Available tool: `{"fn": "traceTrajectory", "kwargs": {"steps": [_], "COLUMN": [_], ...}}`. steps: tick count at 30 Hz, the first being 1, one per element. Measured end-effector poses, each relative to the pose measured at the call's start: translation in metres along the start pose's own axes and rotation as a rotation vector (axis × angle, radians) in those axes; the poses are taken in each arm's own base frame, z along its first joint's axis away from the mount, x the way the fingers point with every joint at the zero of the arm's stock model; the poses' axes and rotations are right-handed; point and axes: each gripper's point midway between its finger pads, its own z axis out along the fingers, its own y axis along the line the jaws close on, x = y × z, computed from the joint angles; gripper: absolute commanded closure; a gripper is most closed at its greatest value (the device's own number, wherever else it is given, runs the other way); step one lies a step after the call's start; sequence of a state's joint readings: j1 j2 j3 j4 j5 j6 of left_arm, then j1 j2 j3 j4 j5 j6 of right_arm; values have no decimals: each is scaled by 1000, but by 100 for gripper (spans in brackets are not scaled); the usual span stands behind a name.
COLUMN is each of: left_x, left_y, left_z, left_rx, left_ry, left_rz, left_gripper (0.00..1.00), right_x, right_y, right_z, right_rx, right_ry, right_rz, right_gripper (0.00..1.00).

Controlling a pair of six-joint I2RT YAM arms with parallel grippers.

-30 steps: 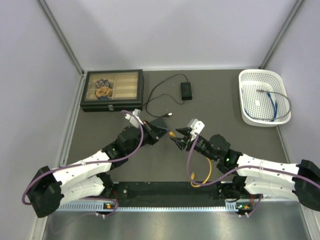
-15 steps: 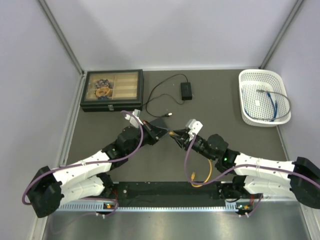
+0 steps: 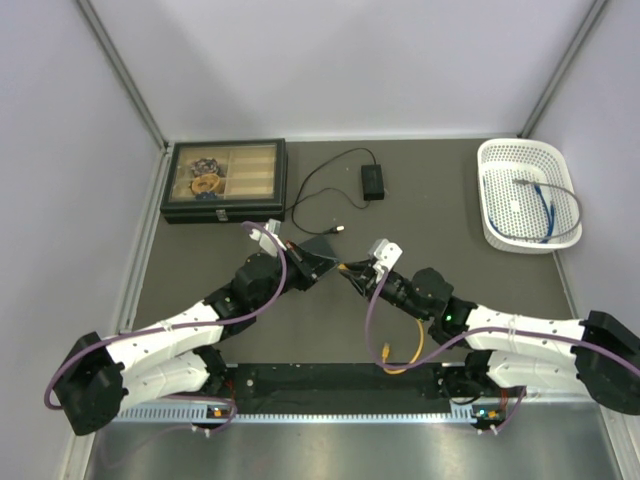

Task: Insert the plug into the switch port
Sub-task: Pick up the connector from the center of the board.

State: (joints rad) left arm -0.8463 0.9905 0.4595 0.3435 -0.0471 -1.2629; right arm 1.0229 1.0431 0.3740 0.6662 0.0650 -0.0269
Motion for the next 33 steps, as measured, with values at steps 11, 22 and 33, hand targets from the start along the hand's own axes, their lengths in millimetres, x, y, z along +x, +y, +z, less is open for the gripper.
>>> {"fn": "traceTrajectory", "kwargs": {"steps": [11, 22, 33], "left_x": [0, -14, -75], "left_y": [1, 17, 53], "left_z": [0, -7, -11], "left_rx": [-6, -80, -419], "left_ry": [-1, -68, -235], "left_rz": [0, 141, 524], "left_gripper": [100, 18, 4], "right_x": [1, 12, 83], "right_y": [0, 1, -7], "right_z": [0, -1, -2], "right_rx": [0, -6, 49], "right_ry": [4, 46, 267], "right_rz": [-1, -10, -13], "right_gripper": [100, 100, 100]}}
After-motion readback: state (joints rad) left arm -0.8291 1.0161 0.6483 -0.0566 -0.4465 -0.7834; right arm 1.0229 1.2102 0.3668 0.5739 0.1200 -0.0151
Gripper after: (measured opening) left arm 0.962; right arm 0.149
